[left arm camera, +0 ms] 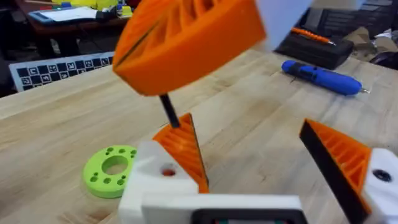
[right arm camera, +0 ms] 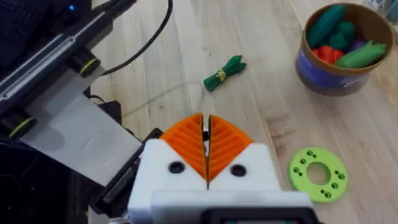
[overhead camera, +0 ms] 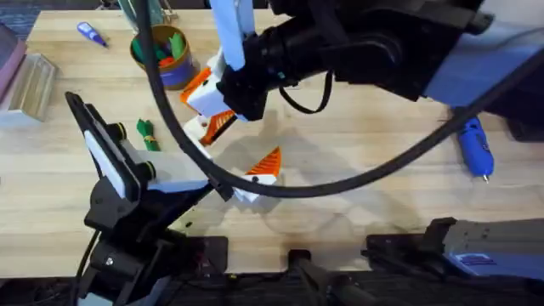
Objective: Pick up the gripper from the table and insert it into the empty holder that is missing its gripper. Then pick up a screw, insert it into the mounting hole, and use the screwdriver to tighten it. Finally, clean up the table by picking up the vegetable and placing it into the bucket.
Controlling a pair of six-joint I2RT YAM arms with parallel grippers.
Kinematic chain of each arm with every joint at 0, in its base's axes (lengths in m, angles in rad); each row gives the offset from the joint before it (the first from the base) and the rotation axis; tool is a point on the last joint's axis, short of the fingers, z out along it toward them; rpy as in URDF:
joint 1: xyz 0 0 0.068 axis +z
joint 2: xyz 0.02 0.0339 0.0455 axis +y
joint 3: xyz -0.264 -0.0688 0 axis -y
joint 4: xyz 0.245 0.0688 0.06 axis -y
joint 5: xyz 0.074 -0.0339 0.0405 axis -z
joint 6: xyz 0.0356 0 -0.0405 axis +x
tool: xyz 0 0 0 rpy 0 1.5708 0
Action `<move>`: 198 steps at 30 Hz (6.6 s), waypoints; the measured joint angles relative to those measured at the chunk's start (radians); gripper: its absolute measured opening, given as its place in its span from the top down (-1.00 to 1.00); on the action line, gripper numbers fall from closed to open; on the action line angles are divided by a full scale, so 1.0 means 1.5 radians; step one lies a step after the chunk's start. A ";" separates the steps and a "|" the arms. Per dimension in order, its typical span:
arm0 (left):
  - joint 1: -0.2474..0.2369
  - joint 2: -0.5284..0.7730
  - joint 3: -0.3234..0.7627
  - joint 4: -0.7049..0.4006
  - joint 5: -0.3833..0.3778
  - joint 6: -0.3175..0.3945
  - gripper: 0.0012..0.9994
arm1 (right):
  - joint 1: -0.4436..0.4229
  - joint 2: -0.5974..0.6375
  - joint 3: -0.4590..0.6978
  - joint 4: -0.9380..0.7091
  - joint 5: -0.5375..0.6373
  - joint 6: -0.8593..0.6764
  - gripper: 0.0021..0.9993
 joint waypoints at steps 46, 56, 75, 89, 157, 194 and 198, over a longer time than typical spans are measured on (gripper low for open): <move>0.000 0.000 0.000 0.004 0.005 -0.073 -0.98 | 0.000 0.011 -0.049 0.066 0.000 -0.015 0.99; 0.000 0.000 0.000 0.004 0.005 -0.073 -0.98 | 0.000 0.035 -0.049 0.055 0.000 -0.015 0.99; 0.000 0.000 0.000 0.003 0.006 -0.081 -0.98 | -0.001 0.037 -0.049 0.016 0.000 -0.031 0.99; 0.000 0.000 0.000 0.003 0.007 -0.083 -0.98 | -0.001 0.042 -0.049 0.020 0.000 -0.033 0.99; -0.003 0.000 0.000 0.003 0.009 -0.092 -0.98 | -0.014 0.009 -0.071 -0.016 0.011 -0.032 -0.78; -0.003 0.000 0.001 -0.008 0.158 0.096 -0.98 | -0.403 -0.456 -0.313 -0.249 -0.262 0.026 -0.79; -0.003 0.000 0.001 -0.009 0.174 0.118 -0.98 | -0.411 -0.481 -0.387 -0.245 -0.320 -0.006 -0.79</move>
